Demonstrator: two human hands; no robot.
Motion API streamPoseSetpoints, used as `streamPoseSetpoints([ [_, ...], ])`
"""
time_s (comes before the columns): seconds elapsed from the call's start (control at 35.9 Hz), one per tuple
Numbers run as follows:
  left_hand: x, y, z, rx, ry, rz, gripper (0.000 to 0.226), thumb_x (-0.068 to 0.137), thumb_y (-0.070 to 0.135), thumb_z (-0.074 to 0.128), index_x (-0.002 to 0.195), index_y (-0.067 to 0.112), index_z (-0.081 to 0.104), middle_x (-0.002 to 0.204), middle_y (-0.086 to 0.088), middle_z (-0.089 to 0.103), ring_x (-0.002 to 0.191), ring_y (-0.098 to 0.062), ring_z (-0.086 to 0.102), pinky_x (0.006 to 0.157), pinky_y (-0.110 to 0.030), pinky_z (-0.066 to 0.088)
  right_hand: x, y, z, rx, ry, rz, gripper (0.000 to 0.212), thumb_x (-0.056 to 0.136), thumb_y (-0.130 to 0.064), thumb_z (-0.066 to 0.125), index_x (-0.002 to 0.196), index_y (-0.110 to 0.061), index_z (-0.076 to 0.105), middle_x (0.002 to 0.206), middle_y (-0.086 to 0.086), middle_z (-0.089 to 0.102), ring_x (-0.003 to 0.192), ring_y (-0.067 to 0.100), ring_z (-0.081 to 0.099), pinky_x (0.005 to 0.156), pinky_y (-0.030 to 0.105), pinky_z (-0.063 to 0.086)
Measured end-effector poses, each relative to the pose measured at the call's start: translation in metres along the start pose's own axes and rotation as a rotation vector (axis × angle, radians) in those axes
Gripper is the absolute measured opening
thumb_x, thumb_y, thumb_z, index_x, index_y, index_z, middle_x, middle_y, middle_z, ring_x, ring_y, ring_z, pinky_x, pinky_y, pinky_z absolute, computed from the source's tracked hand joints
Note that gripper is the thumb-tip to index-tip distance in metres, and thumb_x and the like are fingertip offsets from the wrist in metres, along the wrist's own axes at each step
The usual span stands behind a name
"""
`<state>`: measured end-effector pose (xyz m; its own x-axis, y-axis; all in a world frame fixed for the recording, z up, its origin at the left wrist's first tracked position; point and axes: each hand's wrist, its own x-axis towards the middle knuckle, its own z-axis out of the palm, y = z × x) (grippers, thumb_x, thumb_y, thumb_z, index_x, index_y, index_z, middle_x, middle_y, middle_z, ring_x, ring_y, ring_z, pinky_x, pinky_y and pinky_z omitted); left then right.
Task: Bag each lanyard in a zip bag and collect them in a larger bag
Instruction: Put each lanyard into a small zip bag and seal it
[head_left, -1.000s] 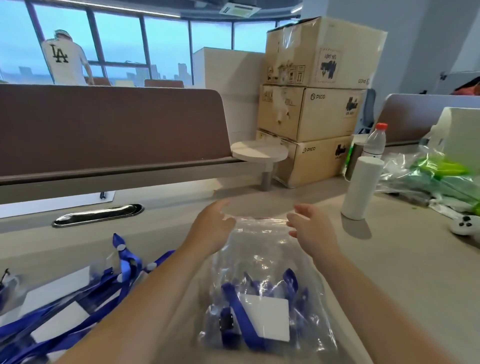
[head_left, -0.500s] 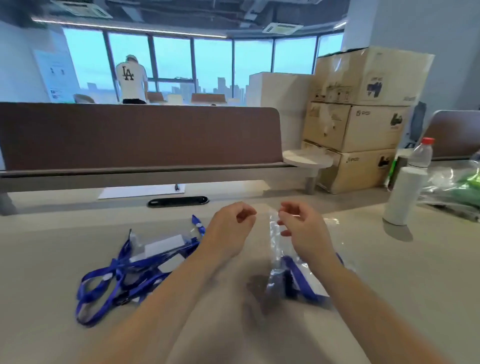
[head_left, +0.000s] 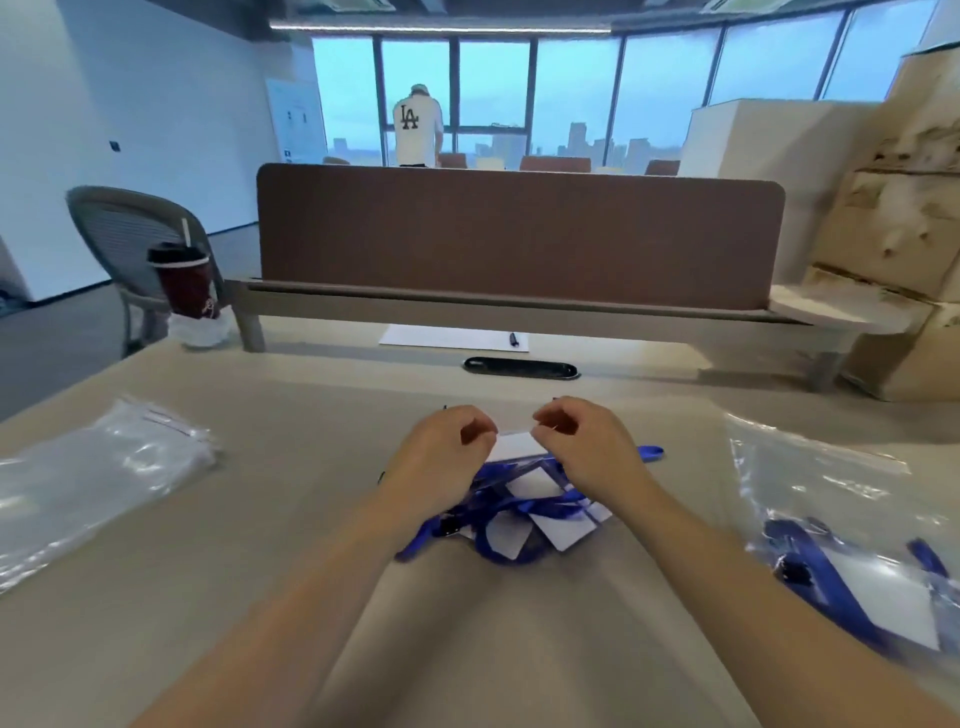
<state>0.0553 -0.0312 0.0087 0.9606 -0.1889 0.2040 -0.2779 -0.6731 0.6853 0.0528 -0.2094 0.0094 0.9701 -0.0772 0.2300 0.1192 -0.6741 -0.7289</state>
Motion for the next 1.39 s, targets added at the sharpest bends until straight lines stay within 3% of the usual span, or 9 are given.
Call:
streamPoseSetpoints([
  [0.14, 0.023, -0.019, -0.011, 0.077, -0.019, 0.012, 0.017, 0.101, 0.027, 0.05, 0.109, 0.029, 0.065, 0.103, 0.01, 0.066, 0.094, -0.006, 0.06, 0.088, -0.026, 0.05, 0.032, -0.002, 0.02, -0.208, -0.147, -0.077, 0.026, 0.093, -0.028, 0.064, 0.119, -0.028, 0.064, 0.12, -0.008, 0.065, 0.1, 0.007, 0.057, 0.087, 0.022, 0.042],
  [0.28, 0.041, -0.032, -0.013, 0.057, -0.033, 0.012, 0.016, 0.1, 0.026, 0.051, 0.102, 0.028, 0.066, 0.096, 0.01, 0.066, 0.087, -0.006, 0.06, 0.081, -0.025, 0.049, 0.056, 0.002, 0.026, -0.425, -0.345, -0.069, 0.058, 0.086, -0.04, 0.072, 0.139, -0.029, 0.052, 0.147, -0.002, 0.046, 0.13, 0.019, 0.046, 0.105, 0.032, 0.038],
  [0.47, 0.049, -0.044, -0.013, 0.028, -0.036, 0.022, 0.015, 0.099, 0.027, 0.051, 0.101, 0.03, 0.066, 0.095, 0.016, 0.064, 0.087, -0.001, 0.058, 0.075, -0.018, 0.046, 0.072, 0.009, 0.038, -0.493, -0.399, -0.025, 0.071, 0.079, -0.044, 0.077, 0.141, -0.027, 0.047, 0.141, 0.0, 0.047, 0.122, 0.022, 0.052, 0.1, 0.036, 0.045],
  [0.67, 0.04, -0.052, -0.02, 0.034, -0.036, -0.013, 0.017, 0.099, 0.028, 0.052, 0.107, 0.025, 0.067, 0.102, 0.009, 0.066, 0.091, -0.006, 0.059, 0.083, -0.024, 0.049, 0.068, 0.001, 0.037, -0.431, -0.167, -0.091, 0.032, 0.096, -0.013, 0.054, 0.126, -0.023, 0.06, 0.121, -0.001, 0.055, 0.096, 0.013, 0.054, 0.083, 0.025, 0.044],
  [0.97, 0.013, -0.047, -0.05, -0.207, 0.058, -0.128, 0.035, 0.098, 0.038, 0.057, 0.128, 0.022, 0.053, 0.103, 0.011, 0.064, 0.085, -0.004, 0.061, 0.071, -0.019, 0.049, 0.038, -0.052, 0.018, -0.18, -0.048, -0.228, 0.028, 0.099, -0.009, 0.047, 0.111, -0.022, 0.069, 0.105, -0.006, 0.062, 0.092, 0.008, 0.054, 0.069, 0.009, 0.037],
  [1.09, -0.001, -0.045, -0.064, -0.298, 0.044, -0.143, 0.024, 0.096, 0.037, 0.06, 0.116, 0.023, 0.058, 0.093, 0.008, 0.067, 0.081, -0.008, 0.068, 0.07, -0.02, 0.056, 0.026, -0.072, 0.028, -0.119, -0.095, -0.258, 0.026, 0.098, -0.008, 0.05, 0.111, -0.021, 0.068, 0.099, -0.009, 0.061, 0.091, 0.01, 0.055, 0.071, 0.012, 0.039],
  [1.2, -0.013, -0.052, -0.078, -0.267, 0.087, -0.176, 0.011, 0.096, 0.027, 0.062, 0.101, 0.017, 0.06, 0.09, -0.001, 0.067, 0.077, -0.019, 0.069, 0.076, -0.034, 0.061, 0.022, -0.086, 0.043, -0.067, -0.15, -0.271, 0.023, 0.098, -0.008, 0.051, 0.108, -0.023, 0.066, 0.096, -0.01, 0.061, 0.09, 0.008, 0.057, 0.072, 0.015, 0.045],
  [1.31, -0.021, -0.068, -0.09, -0.274, 0.156, -0.208, 0.009, 0.096, 0.018, 0.06, 0.091, 0.011, 0.059, 0.086, -0.012, 0.065, 0.073, -0.026, 0.068, 0.061, -0.028, 0.057, 0.026, -0.091, 0.062, -0.034, -0.172, -0.258, 0.019, 0.097, -0.011, 0.055, 0.109, -0.021, 0.065, 0.102, -0.006, 0.065, 0.094, 0.01, 0.059, 0.075, 0.016, 0.045],
  [1.39, -0.022, -0.082, -0.097, -0.343, 0.215, -0.233, 0.014, 0.096, 0.015, 0.06, 0.082, 0.013, 0.057, 0.081, -0.011, 0.06, 0.068, -0.024, 0.063, 0.072, -0.045, 0.062, 0.035, -0.086, 0.076, -0.028, -0.127, -0.199, 0.019, 0.098, -0.015, 0.055, 0.113, -0.021, 0.064, 0.105, -0.006, 0.064, 0.089, 0.006, 0.058, 0.069, 0.012, 0.042],
])
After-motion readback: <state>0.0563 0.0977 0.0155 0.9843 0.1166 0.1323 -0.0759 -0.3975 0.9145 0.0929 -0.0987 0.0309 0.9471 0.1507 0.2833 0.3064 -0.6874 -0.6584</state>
